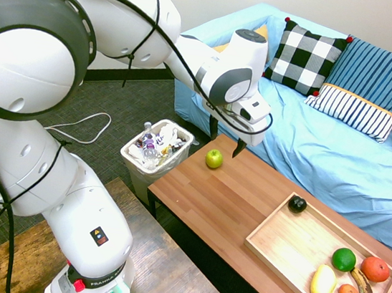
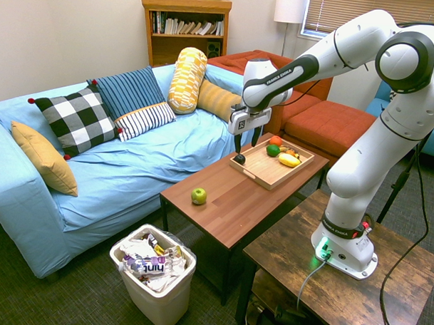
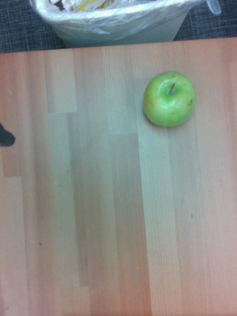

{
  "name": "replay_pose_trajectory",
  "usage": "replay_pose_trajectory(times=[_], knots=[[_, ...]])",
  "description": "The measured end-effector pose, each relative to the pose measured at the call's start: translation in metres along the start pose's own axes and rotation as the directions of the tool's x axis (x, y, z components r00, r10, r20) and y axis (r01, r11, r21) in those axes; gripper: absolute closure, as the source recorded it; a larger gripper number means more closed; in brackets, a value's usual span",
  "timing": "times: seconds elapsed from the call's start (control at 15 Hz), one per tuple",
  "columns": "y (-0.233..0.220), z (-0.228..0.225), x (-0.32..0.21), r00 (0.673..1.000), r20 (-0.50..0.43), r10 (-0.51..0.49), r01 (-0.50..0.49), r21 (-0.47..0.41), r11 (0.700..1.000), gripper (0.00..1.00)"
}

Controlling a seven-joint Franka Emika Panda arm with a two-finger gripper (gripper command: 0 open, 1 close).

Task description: Put the apple in the tray

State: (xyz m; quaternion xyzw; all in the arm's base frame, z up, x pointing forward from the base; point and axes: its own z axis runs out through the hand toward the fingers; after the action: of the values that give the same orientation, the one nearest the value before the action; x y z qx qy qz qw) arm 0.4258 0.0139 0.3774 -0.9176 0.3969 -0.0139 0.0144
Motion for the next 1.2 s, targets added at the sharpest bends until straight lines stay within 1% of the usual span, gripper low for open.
replay_pose_trajectory(times=[0.27, 0.53, 0.67, 0.93, 1.07, 1.2], knots=[[-0.010, 0.009, 0.003, 1.000, -0.016, 0.003, -0.003, 0.017, 1.000, 0.00], [-0.068, 0.037, -0.003, 1.000, -0.022, -0.003, 0.003, 0.016, 1.000, 0.00], [-0.101, 0.063, 0.000, 1.000, -0.018, -0.005, 0.005, -0.007, 1.000, 0.00], [-0.161, 0.131, 0.019, 1.000, 0.016, -0.003, 0.004, -0.045, 0.999, 0.00], [-0.181, 0.165, 0.025, 0.999, 0.041, 0.005, -0.002, -0.059, 0.998, 0.00], [-0.194, 0.187, 0.026, 0.998, 0.064, 0.019, -0.015, -0.065, 0.998, 0.00]])
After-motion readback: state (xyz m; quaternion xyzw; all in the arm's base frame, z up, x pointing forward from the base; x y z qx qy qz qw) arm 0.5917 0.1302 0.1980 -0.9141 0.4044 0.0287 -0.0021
